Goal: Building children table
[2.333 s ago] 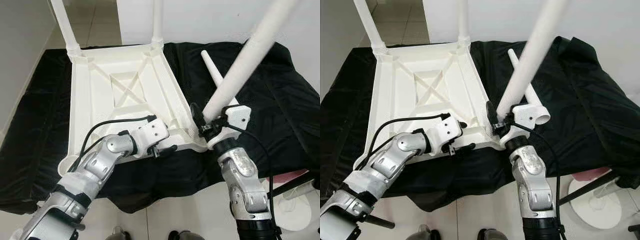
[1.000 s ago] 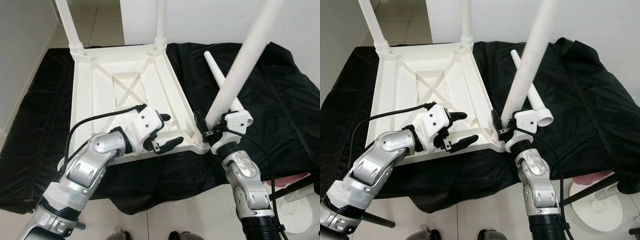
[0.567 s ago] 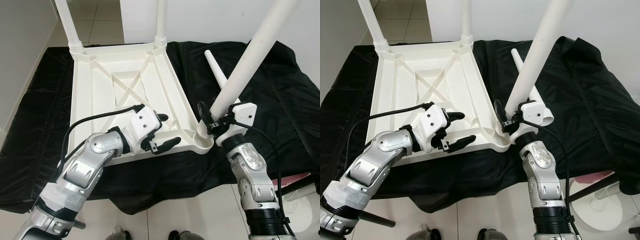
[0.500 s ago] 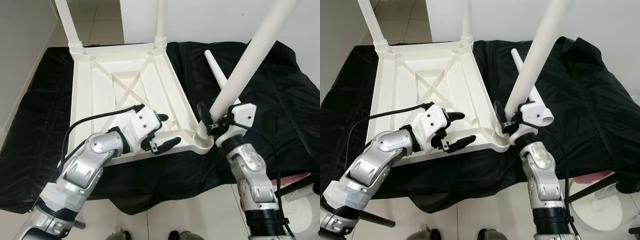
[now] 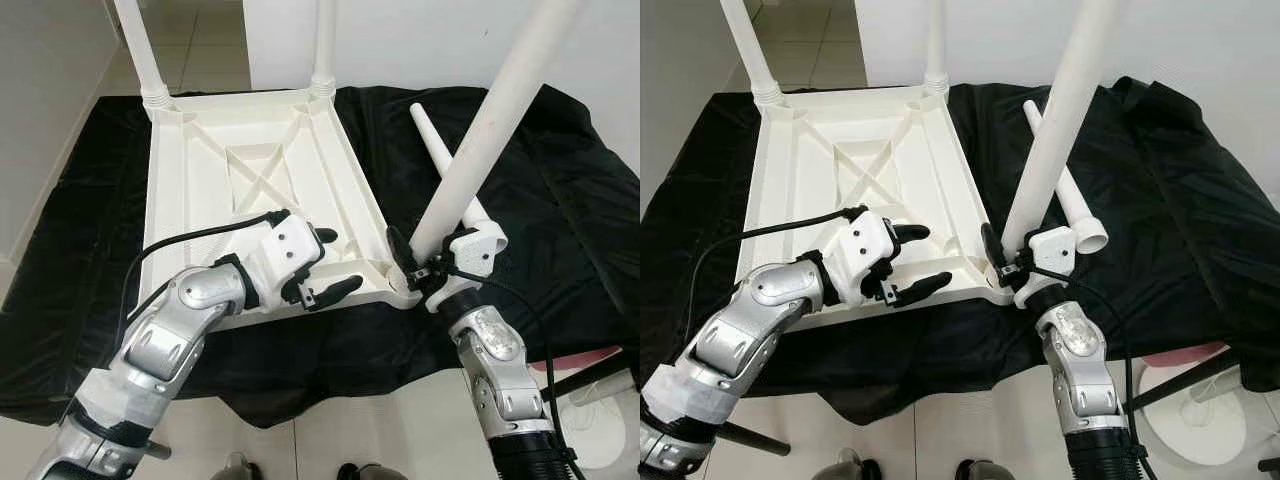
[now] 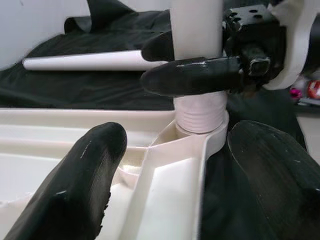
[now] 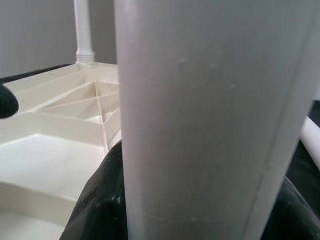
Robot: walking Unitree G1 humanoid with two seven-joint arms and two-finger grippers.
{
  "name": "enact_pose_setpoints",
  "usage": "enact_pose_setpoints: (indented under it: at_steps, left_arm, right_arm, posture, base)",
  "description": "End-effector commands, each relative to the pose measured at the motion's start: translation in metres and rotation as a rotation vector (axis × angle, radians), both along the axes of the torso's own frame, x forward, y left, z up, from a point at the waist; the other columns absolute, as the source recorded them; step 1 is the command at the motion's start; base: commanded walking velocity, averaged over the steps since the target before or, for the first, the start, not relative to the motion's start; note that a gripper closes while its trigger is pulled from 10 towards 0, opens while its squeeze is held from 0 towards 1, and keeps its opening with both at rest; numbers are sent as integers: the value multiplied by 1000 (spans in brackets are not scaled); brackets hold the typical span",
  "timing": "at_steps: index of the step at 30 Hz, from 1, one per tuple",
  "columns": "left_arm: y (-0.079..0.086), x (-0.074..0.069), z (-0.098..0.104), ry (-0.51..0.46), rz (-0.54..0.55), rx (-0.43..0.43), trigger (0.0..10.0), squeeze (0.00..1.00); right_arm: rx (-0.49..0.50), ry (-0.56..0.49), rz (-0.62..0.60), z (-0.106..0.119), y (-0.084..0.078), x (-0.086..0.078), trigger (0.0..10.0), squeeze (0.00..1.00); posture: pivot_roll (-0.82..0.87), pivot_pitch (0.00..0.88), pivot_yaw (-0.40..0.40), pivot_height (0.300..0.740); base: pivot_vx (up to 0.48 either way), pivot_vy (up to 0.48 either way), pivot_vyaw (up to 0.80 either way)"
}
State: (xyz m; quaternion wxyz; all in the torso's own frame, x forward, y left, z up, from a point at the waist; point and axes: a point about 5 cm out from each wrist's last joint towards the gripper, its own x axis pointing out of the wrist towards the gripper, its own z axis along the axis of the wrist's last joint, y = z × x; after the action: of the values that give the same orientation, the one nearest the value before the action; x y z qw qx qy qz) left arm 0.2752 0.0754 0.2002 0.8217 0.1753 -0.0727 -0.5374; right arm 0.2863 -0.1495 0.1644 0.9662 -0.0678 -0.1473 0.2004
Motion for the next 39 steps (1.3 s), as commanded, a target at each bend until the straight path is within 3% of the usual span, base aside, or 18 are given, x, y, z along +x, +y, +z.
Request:
enact_pose_setpoints:
  at_steps: [1, 6, 14, 24, 30, 39]
  left_arm:
    - [-1, -10, -7, 101, -101, 29, 10000, 0]
    - [-2, -14, -7, 156, -108, -7, 10000, 0]
    - [-2, -12, -6, 101, -59, -10, 10000, 0]
    - [-2, -11, -2, 94, -37, -11, 10000, 0]
    - [-2, -9, -1, 85, -31, -12, 10000, 0]
    - [-2, -8, 0, 73, -29, -12, 10000, 0]
  right_arm:
    - [-53, 96, 5, -23, -2, -3, 10000, 0]
    - [-97, 83, 18, -24, -2, -4, 10000, 0]
    - [-148, 66, 64, -29, -3, -9, 10000, 0]
    - [-69, 115, 57, -43, -5, -7, 10000, 0]
    - [46, 178, 26, -44, -8, -1, 10000, 0]
    - [52, 245, -6, -48, -9, 5, 10000, 0]
  posture:
    - [-21, 127, -13, 740]
    - [-23, 127, -11, 740]
    - [-22, 127, -14, 740]
    - [-21, 126, -13, 740]
    - [-21, 127, -13, 740]
    - [-21, 120, -13, 740]
  base:
    - [0, 0, 0]
    - [0, 0, 0]
    - [0, 0, 0]
    - [0, 0, 0]
    - [0, 0, 0]
    - [0, 0, 0]
